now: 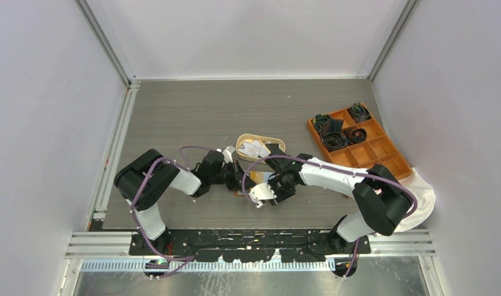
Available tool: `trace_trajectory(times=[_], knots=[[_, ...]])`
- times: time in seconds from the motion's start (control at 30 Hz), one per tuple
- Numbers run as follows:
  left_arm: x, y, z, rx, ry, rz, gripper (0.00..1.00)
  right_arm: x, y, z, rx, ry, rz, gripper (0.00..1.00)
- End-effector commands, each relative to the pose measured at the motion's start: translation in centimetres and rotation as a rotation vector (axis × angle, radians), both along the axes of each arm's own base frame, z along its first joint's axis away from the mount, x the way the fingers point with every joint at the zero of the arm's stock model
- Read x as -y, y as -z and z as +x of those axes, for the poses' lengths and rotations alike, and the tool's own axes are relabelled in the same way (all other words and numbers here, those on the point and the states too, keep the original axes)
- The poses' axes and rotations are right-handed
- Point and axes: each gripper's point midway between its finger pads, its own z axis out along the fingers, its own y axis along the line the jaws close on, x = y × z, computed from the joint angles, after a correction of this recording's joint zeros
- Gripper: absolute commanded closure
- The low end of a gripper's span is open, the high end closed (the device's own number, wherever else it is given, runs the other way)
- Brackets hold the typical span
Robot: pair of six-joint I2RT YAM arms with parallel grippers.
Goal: Put the credit cards into the card holder
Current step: Insert the credit card into the card holder.
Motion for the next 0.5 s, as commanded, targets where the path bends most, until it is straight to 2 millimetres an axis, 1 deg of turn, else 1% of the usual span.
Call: trace_trajectory(times=[0.0, 0.07, 0.27, 0.4, 0.47], knots=[[-0.7, 1.7, -0.8, -0.030, 0.023, 0.064, 0.90, -0.4, -2.4, 0.3, 0.026, 0.043, 0.048, 0.58], [-0.8, 1.7, -0.8, -0.029, 0.024, 0.068, 0.87, -0.6, -3.0, 0.0, 0.011, 0.040, 0.066, 0.57], [-0.7, 1.5, -0.7, -0.020, 0.027, 0.070, 0.80, -1.1, -4.7, -0.8, -0.025, 0.035, 0.126, 0.60], [-0.8, 1.3, -0.7, -0.014, 0.031, 0.076, 0.79, -1.8, -5.8, -0.6, -0.030, 0.065, 0.182, 0.62], [-0.9, 1.3, -0.8, -0.011, 0.031, 0.079, 0.79, -2.5, -6.3, -0.3, -0.036, 0.095, 0.224, 0.65]])
